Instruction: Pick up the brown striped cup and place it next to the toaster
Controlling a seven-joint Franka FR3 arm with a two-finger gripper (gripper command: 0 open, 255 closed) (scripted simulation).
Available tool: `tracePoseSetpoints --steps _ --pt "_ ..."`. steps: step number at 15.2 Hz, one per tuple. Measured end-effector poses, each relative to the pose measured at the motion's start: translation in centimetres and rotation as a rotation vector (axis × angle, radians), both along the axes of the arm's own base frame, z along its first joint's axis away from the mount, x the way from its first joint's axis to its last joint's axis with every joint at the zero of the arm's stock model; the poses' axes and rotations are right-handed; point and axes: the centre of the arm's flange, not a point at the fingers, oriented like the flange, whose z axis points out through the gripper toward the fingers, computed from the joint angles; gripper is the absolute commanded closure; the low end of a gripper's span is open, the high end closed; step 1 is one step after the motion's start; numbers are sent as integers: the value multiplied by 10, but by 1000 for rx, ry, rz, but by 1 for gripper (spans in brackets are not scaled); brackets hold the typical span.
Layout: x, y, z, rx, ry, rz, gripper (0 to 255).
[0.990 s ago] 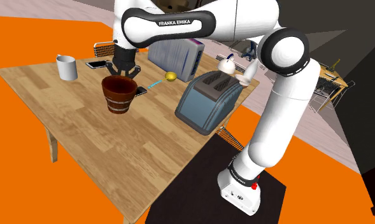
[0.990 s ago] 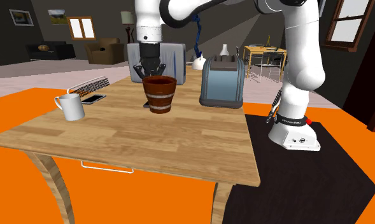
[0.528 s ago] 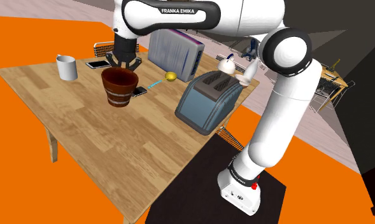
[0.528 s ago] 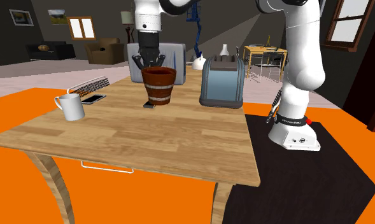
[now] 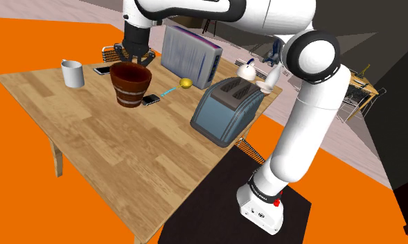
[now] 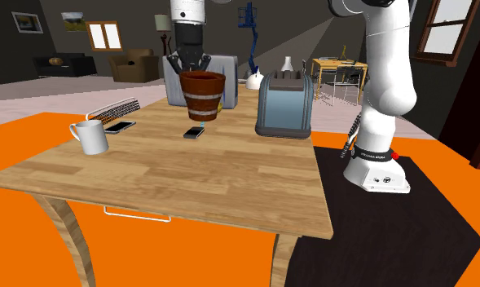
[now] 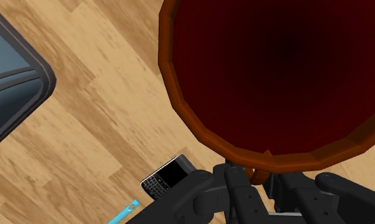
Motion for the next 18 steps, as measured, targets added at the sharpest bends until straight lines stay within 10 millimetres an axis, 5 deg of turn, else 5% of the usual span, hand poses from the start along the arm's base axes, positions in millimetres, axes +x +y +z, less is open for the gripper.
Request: tracePoseSetpoints --steps 18 --pt "1 0 96 0 0 0 255"
